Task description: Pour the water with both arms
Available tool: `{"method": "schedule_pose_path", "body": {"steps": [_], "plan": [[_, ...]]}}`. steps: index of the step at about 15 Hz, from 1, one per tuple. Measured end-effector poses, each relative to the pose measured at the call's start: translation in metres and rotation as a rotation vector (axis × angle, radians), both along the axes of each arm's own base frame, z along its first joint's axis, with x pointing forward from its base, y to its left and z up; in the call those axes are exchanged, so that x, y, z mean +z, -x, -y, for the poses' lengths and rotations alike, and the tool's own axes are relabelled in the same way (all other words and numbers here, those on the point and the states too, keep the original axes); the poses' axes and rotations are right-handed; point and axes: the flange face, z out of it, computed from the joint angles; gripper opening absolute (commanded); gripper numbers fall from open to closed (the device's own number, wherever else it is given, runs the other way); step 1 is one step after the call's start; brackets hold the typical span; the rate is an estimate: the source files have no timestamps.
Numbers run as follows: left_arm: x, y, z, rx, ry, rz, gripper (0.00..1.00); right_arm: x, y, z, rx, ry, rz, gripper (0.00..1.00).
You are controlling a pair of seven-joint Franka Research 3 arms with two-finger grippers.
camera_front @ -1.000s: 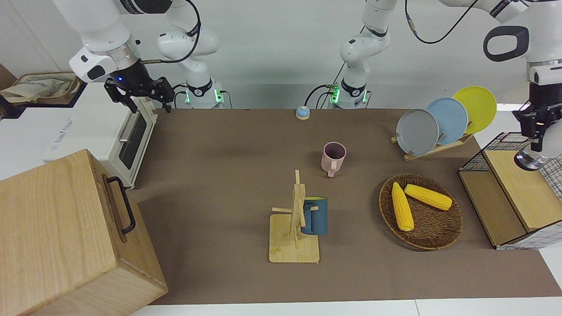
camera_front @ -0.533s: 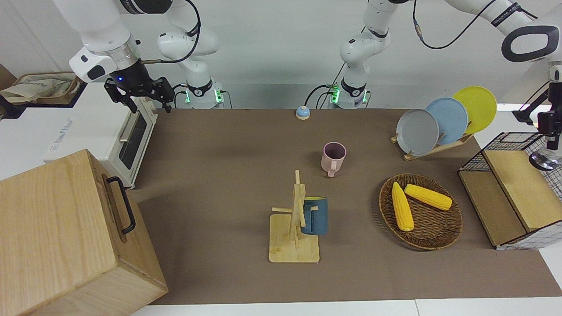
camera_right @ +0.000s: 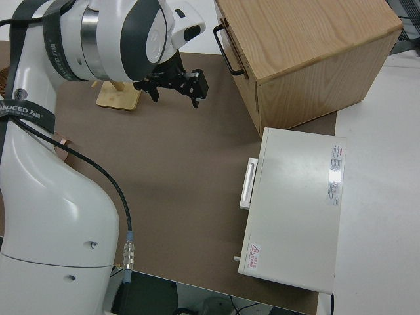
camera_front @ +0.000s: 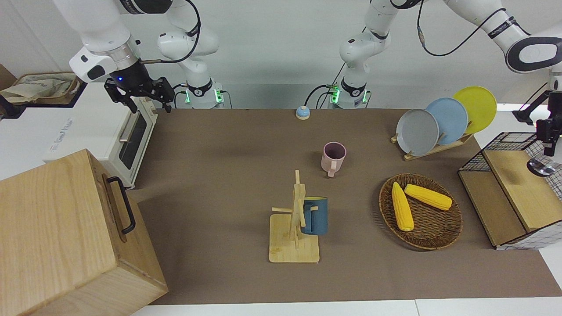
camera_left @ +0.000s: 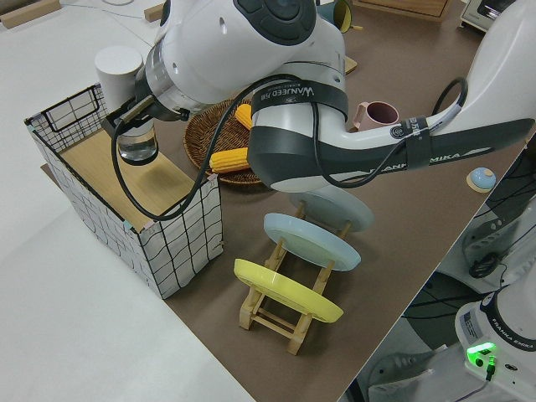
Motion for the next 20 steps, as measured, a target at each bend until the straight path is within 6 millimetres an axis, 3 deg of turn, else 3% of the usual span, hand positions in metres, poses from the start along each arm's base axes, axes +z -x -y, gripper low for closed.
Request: {"method": "schedule_pose_path", "body": {"steps": [8, 17, 18, 20], "plan": [[-0.037, -0.007, -0.006, -0.018, 0.032, -0.068, 0.0, 0.0, 0.0, 0.0, 0.0, 0.0, 0.0, 0.99], [-0.056, -0.009, -0.017, -0.053, 0.006, -0.092, 0.02, 0.0, 0.0, 0.0, 0.0, 0.0, 0.0, 0.99], [-0.056, -0.009, -0.017, -0.055, 0.004, -0.092, 0.15, 0.0, 0.0, 0.0, 0.0, 0.0, 0.0, 0.99], [-0.056, -0.01, -0.017, -0.06, -0.001, -0.092, 1.0, 0.0, 0.0, 0.0, 0.0, 0.0, 0.0, 0.99]]}}
